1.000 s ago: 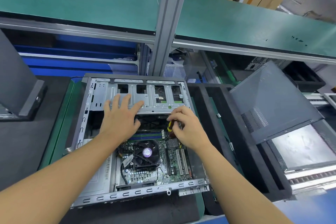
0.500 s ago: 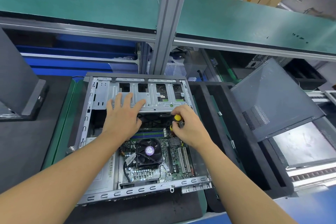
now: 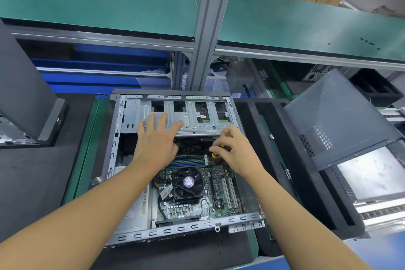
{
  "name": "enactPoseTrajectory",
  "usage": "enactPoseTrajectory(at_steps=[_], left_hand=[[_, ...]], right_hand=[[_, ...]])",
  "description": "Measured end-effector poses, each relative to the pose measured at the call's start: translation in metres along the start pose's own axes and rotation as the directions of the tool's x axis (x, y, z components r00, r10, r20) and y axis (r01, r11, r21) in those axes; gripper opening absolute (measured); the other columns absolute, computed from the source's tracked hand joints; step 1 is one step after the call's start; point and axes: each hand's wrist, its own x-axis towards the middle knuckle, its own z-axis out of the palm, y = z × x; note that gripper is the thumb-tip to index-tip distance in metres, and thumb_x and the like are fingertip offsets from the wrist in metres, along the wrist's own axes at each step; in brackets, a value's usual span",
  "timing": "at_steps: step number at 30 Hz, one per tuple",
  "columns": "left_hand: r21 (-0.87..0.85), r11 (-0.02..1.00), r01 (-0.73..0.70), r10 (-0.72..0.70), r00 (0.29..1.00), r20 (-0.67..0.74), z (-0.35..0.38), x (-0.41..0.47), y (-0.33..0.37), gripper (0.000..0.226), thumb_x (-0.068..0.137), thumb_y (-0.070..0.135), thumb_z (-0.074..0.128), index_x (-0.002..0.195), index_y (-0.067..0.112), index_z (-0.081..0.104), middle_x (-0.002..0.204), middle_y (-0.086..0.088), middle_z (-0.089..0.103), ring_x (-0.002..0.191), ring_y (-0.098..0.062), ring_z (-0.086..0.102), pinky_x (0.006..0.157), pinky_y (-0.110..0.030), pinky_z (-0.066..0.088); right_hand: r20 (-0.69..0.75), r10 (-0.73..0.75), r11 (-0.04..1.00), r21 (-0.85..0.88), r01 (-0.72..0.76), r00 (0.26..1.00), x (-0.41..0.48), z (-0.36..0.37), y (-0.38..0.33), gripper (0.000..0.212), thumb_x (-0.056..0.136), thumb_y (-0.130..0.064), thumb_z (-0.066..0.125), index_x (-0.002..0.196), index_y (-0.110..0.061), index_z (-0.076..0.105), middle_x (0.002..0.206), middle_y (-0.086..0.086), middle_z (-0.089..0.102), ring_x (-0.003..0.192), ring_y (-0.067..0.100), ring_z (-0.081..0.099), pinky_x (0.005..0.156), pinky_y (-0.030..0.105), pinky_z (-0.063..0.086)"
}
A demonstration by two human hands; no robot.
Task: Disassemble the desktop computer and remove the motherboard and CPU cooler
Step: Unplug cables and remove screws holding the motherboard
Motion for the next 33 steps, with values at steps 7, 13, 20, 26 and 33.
enactPoseTrajectory(at_steps=[7,13,20,26,33], left_hand=[[-0.011,1.0,-0.004,0.004,1.0,-0.012,0.0003,-0.0006,-0.0009,0.062,0.089,0.039,0.051,0.146,0.041,0.026,0.155,-0.009,0.023,0.14,-0.038,0.019,0.111,-0.055,0.022],[-0.016,1.0,-0.002,0.002,1.0,-0.019,0.0027,0.0009,-0.001,0.062,0.088,0.04,0.051,0.145,0.042,0.026,0.155,-0.008,0.024,0.139,-0.037,0.019,0.111,-0.054,0.021],[-0.018,1.0,0.004,-0.004,1.0,-0.018,0.0025,0.0006,-0.0011,0.062,0.088,0.039,0.051,0.145,0.041,0.027,0.155,-0.008,0.025,0.14,-0.037,0.019,0.111,-0.055,0.022],[-0.024,1.0,0.009,-0.009,1.0,-0.011,0.0024,0.0002,-0.0012,0.063,0.088,0.038,0.051,0.145,0.041,0.025,0.156,-0.008,0.023,0.141,-0.038,0.017,0.112,-0.056,0.021],[-0.01,1.0,0.004,-0.005,1.0,-0.016,0.0017,0.0004,-0.0005,0.063,0.087,0.039,0.052,0.144,0.041,0.026,0.155,-0.008,0.024,0.14,-0.038,0.019,0.111,-0.055,0.023]], right_hand=[[-0.021,0.056,0.996,0.069,-0.054,0.998,-0.0014,-0.0016,0.0002,0.032,0.089,-0.01,0.063,0.113,-0.03,0.057,0.101,-0.017,0.056,0.094,0.002,0.054,0.084,0.021,0.043],[-0.043,-0.001,0.997,0.08,0.005,0.999,-0.0001,-0.0025,-0.0002,0.024,0.085,-0.006,0.068,0.104,-0.019,0.059,0.108,-0.009,0.057,0.099,0.01,0.057,0.087,0.029,0.051],[0.022,0.002,1.0,-0.004,-0.002,1.0,-0.0007,-0.002,-0.0028,0.025,0.09,-0.009,0.06,0.106,-0.026,0.069,0.104,-0.013,0.047,0.074,0.009,0.051,0.073,0.019,0.046],[0.029,-0.007,1.0,0.007,0.007,1.0,-0.0006,-0.003,-0.0053,0.006,0.092,-0.03,0.066,0.086,-0.03,0.063,0.098,-0.016,0.051,0.079,0.005,0.053,0.074,0.019,0.046],[0.005,0.091,0.994,0.054,-0.091,0.996,-0.0017,-0.0016,-0.0016,0.023,0.093,-0.018,0.058,0.113,-0.03,0.059,0.098,-0.022,0.06,0.095,0.0,0.056,0.084,0.02,0.046]])
